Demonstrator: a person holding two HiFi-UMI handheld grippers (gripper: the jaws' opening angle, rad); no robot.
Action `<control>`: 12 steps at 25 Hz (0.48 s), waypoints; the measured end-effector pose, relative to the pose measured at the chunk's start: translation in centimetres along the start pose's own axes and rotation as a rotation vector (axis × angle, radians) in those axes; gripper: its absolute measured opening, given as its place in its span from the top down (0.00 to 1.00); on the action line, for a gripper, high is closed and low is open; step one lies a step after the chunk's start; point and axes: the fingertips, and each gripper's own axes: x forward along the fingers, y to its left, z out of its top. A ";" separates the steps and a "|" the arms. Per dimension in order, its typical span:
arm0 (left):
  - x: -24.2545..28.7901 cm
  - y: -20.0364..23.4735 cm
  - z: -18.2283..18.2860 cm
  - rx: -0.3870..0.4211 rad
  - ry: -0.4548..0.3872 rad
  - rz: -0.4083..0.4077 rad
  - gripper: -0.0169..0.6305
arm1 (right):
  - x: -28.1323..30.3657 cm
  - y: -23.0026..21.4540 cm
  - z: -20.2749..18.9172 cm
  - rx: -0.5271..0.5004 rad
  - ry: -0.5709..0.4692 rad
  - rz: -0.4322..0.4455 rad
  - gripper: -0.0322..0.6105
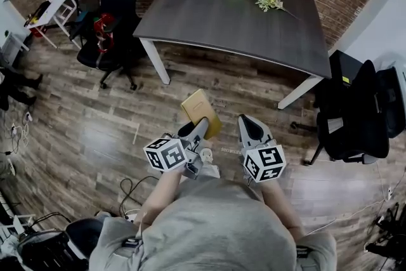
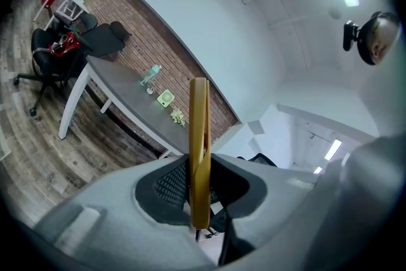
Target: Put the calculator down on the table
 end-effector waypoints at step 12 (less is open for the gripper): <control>5.9 4.3 6.4 0.014 0.018 -0.022 0.83 | 8.6 -3.0 2.8 0.005 -0.011 -0.023 0.95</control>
